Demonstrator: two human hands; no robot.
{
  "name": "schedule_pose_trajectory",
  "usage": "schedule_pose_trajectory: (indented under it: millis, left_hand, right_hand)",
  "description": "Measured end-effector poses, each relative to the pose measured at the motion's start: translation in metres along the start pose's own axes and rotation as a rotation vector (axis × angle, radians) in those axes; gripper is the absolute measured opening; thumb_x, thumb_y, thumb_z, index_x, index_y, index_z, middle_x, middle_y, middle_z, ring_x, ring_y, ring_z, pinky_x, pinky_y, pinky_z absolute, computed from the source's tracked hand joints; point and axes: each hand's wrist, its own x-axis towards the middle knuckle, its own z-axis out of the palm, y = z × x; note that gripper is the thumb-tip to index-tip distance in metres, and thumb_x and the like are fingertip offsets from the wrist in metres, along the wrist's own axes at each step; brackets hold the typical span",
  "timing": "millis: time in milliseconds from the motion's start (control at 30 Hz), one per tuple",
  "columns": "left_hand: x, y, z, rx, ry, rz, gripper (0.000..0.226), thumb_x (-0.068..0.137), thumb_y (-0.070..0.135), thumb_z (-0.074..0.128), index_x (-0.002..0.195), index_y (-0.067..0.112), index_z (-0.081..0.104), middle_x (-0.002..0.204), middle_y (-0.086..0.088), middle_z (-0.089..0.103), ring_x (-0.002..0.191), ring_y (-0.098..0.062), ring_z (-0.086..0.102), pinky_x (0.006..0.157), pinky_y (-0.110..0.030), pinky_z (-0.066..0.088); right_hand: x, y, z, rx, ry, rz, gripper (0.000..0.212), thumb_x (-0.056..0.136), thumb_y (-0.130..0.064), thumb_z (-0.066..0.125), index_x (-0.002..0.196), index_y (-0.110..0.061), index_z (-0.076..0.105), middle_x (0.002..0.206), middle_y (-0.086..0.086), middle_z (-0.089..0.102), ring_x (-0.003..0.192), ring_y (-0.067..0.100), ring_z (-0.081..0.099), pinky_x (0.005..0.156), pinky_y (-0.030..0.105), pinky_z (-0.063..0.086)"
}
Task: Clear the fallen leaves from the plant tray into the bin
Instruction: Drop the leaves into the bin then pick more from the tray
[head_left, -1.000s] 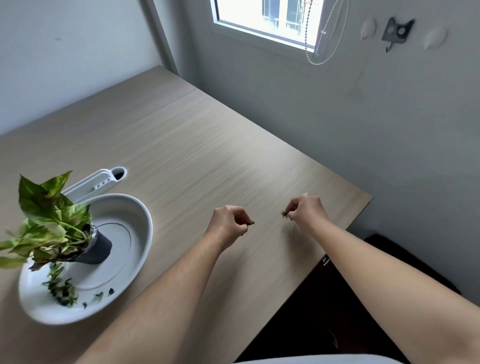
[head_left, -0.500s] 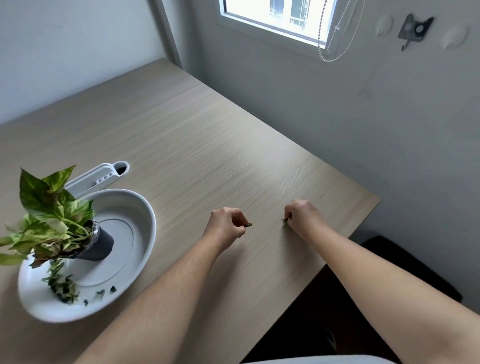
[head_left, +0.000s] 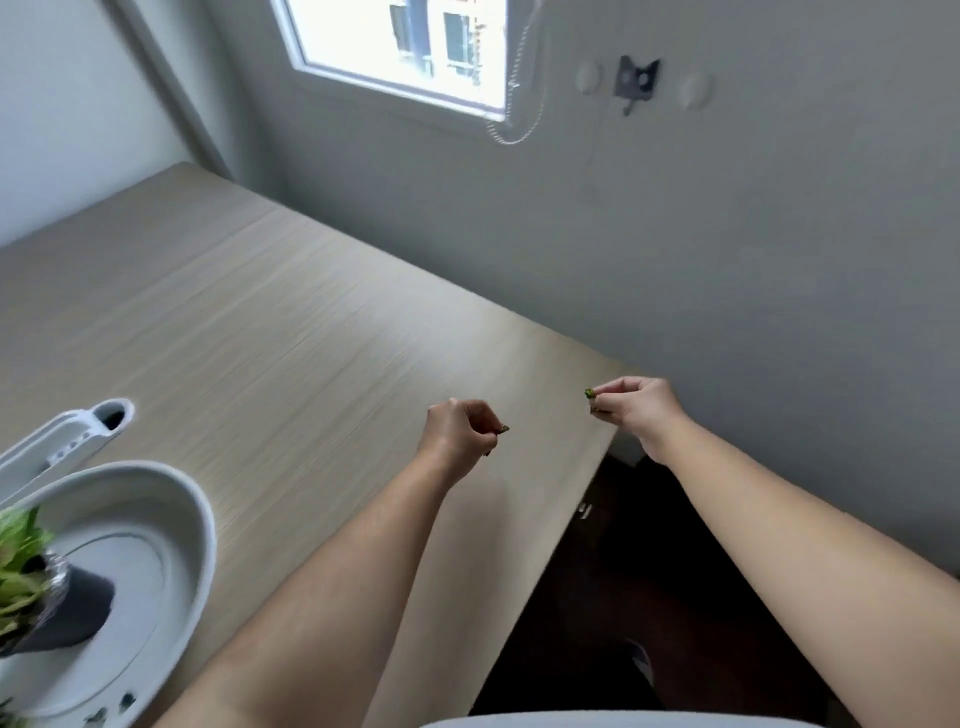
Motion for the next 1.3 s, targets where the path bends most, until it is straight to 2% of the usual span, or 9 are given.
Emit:
schedule_pose_trajectory:
  millis: [133, 267, 400, 500, 567, 867, 967, 1033, 1300]
  left_hand:
    - [0.021, 0.055, 0.053, 0.015, -0.080, 0.133, 0.021, 0.069, -0.008, 0.061, 0.076, 0.006, 0.074, 0.061, -0.008, 0.064, 0.049, -0.008, 0.053, 0.040, -0.005, 0.036]
    - [0.036, 0.111, 0.131, 0.073, -0.175, 0.243, 0.018, 0.067, -0.006, 0.066, 0.076, 0.006, 0.075, 0.067, -0.009, 0.068, 0.062, -0.016, 0.062, 0.063, -0.019, 0.048]
    - [0.039, 0.162, 0.219, 0.142, -0.271, 0.281, 0.015, 0.069, -0.002, 0.066, 0.077, 0.008, 0.075, 0.074, -0.007, 0.072, 0.068, -0.010, 0.060, 0.056, 0.001, 0.038]
    - [0.040, 0.182, 0.282, 0.180, -0.360, 0.252, 0.015, 0.071, -0.002, 0.065, 0.075, 0.010, 0.073, 0.069, -0.001, 0.066, 0.067, -0.010, 0.059, 0.053, 0.004, 0.038]
    - [0.042, 0.187, 0.320, 0.208, -0.412, 0.239, 0.014, 0.072, 0.000, 0.065, 0.074, 0.012, 0.073, 0.067, 0.003, 0.064, 0.065, -0.008, 0.058, 0.053, 0.004, 0.039]
    - [0.090, 0.167, 0.412, 0.272, -0.466, 0.105, 0.009, 0.077, 0.005, 0.067, 0.080, 0.012, 0.072, 0.071, 0.002, 0.064, 0.070, -0.010, 0.059, 0.052, -0.001, 0.040]
    - [0.113, 0.168, 0.433, 0.291, -0.493, 0.083, 0.009, 0.081, 0.011, 0.067, 0.088, 0.013, 0.072, 0.083, -0.002, 0.069, 0.080, -0.013, 0.062, 0.069, -0.017, 0.044]
    - [0.124, 0.164, 0.444, 0.314, -0.536, 0.074, 0.012, 0.083, 0.014, 0.066, 0.094, 0.014, 0.070, 0.096, -0.003, 0.072, 0.092, -0.015, 0.065, 0.078, -0.021, 0.046]
    - [0.141, 0.160, 0.423, 0.404, -0.603, 0.069, 0.021, 0.086, 0.019, 0.063, 0.106, 0.016, 0.066, 0.114, -0.002, 0.069, 0.108, -0.018, 0.062, 0.092, -0.027, 0.048]
  right_hand:
    - [0.005, 0.005, -0.078, -0.063, 0.142, -0.001, 0.026, 0.074, 0.013, 0.067, 0.059, -0.009, 0.063, 0.067, 0.007, 0.063, 0.060, 0.015, 0.060, 0.056, 0.016, 0.057]
    - [0.007, 0.026, -0.170, -0.128, 0.273, 0.036, 0.026, 0.072, 0.012, 0.068, 0.058, -0.009, 0.063, 0.072, 0.009, 0.066, 0.063, 0.016, 0.062, 0.058, 0.016, 0.057]
    - [0.013, 0.052, -0.266, -0.402, 0.332, 0.110, 0.014, 0.073, 0.007, 0.068, 0.066, -0.005, 0.070, 0.072, 0.014, 0.069, 0.059, 0.017, 0.065, 0.069, 0.025, 0.059]
    - [0.021, 0.068, -0.324, -0.537, 0.316, 0.172, 0.015, 0.073, 0.003, 0.068, 0.064, -0.009, 0.072, 0.058, 0.002, 0.065, 0.042, -0.001, 0.059, 0.052, 0.005, 0.049]
    - [0.028, 0.082, -0.352, -0.577, 0.316, 0.213, 0.013, 0.073, 0.000, 0.068, 0.068, -0.010, 0.073, 0.058, 0.001, 0.065, 0.046, 0.003, 0.059, 0.042, 0.002, 0.040]
    - [0.094, 0.160, -0.365, -0.572, 0.288, 0.273, 0.012, 0.078, -0.002, 0.065, 0.080, -0.010, 0.074, 0.092, 0.011, 0.074, 0.070, 0.013, 0.057, 0.049, 0.009, 0.035]
    - [0.122, 0.172, -0.359, -0.587, 0.185, 0.290, 0.023, 0.087, -0.008, 0.057, 0.105, -0.011, 0.071, 0.113, 0.010, 0.070, 0.090, 0.019, 0.065, 0.073, 0.017, 0.045]
    - [0.135, 0.177, -0.359, -0.618, 0.114, 0.333, 0.031, 0.092, -0.010, 0.048, 0.118, -0.016, 0.065, 0.123, 0.010, 0.066, 0.085, 0.021, 0.066, 0.069, 0.020, 0.048]
    - [0.135, 0.162, -0.369, -0.669, 0.096, 0.362, 0.034, 0.094, -0.009, 0.041, 0.115, -0.018, 0.066, 0.126, 0.008, 0.063, 0.093, 0.028, 0.066, 0.077, 0.032, 0.053]
